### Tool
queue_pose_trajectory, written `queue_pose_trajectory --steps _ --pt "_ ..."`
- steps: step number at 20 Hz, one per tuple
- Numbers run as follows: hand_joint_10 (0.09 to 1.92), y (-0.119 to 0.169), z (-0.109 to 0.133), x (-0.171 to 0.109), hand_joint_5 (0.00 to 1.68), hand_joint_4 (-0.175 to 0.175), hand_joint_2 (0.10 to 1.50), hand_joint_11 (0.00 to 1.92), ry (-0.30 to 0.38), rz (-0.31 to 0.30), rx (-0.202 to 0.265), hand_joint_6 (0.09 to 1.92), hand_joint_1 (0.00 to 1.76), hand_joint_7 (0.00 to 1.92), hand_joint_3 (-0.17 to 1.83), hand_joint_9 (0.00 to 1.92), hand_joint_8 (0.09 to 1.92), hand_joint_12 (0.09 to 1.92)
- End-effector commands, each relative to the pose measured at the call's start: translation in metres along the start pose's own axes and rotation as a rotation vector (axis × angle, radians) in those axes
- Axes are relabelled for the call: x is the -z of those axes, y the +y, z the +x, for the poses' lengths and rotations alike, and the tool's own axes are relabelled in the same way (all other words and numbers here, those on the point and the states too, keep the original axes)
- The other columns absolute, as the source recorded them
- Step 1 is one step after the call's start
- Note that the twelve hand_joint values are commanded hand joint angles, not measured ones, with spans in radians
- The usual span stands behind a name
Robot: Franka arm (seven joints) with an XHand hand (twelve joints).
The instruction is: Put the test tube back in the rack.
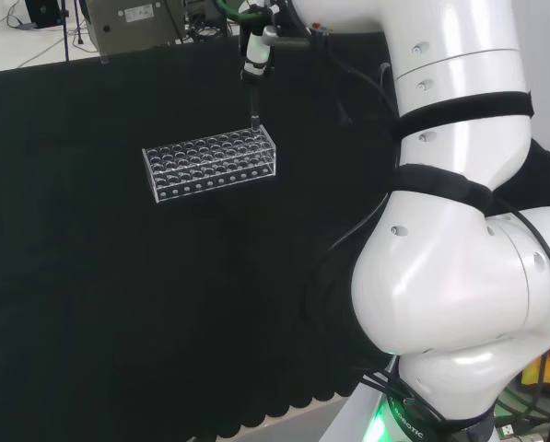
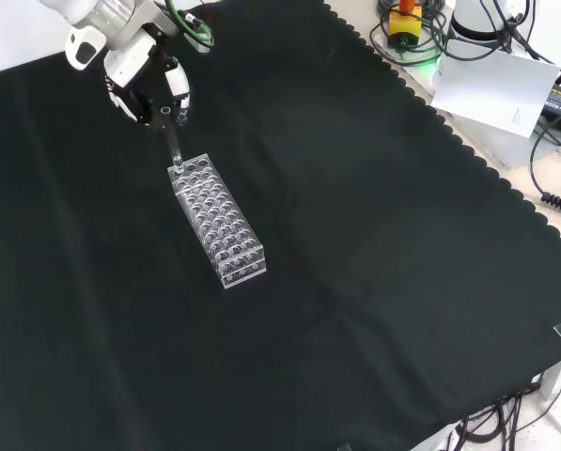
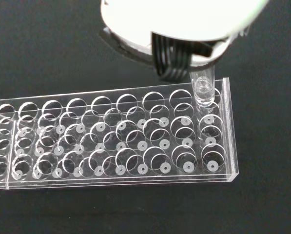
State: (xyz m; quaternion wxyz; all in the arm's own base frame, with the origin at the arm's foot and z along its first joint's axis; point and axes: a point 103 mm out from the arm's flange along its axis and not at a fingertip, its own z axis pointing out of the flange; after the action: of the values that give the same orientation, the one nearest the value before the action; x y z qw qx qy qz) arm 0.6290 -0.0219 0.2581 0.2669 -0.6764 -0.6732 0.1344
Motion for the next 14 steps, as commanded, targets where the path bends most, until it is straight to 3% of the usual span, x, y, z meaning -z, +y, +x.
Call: queue_pose_trajectory --steps 1,14 --pt "0.09 0.0011 0.0 -0.0017 1.34 -0.175 0.58 0.9 -0.001 0.008 0.0 0.53 1.43 1.41 0.7 1.5 0.71 1.18" --pt "0.09 0.005 -0.0021 -0.0106 1.34 -0.175 0.58 0.9 0.006 0.017 0.001 0.53 1.43 1.42 0.7 1.5 0.71 1.18"
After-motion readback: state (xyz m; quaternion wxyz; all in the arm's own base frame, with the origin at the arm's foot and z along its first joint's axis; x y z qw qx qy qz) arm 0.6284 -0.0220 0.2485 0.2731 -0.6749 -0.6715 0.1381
